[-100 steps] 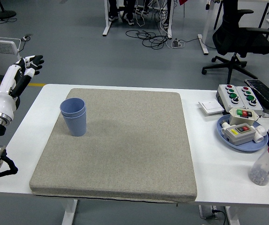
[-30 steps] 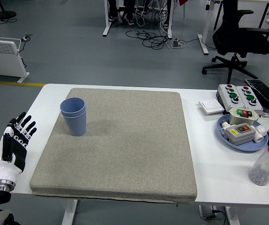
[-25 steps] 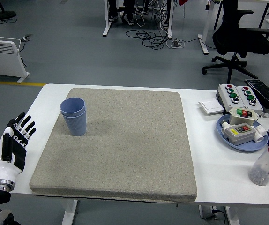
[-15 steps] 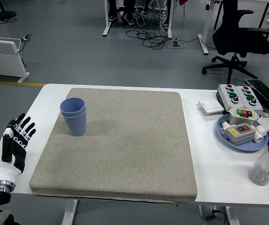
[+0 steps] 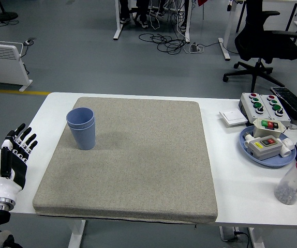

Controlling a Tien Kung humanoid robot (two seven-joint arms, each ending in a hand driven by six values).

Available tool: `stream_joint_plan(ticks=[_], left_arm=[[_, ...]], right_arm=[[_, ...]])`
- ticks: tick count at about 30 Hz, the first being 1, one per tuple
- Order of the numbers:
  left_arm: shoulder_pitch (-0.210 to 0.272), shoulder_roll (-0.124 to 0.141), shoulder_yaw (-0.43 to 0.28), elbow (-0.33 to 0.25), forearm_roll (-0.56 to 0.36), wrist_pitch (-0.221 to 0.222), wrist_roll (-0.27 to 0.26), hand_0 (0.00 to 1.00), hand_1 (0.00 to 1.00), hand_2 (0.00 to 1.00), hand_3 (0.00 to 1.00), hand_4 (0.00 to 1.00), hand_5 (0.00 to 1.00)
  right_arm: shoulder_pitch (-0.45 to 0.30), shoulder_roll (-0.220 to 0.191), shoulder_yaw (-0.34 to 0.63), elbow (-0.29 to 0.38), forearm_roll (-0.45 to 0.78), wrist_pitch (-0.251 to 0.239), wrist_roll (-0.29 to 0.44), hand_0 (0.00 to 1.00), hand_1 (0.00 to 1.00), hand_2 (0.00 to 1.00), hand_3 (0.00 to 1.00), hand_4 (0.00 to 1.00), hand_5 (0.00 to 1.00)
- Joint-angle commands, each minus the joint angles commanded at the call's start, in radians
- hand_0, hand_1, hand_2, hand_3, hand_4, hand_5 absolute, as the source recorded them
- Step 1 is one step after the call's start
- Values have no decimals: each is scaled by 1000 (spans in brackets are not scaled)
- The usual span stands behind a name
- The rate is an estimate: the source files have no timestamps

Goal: Push cup pick cup insert cup

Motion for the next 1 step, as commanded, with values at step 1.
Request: stream_joint_plan(ticks=[1], left_arm=[[0, 0, 0, 0, 0, 0, 0, 878, 888, 911, 889, 505, 998]], right_arm=[[0, 0, 0, 0, 0, 0, 0, 726, 660, 666, 584, 101, 543]])
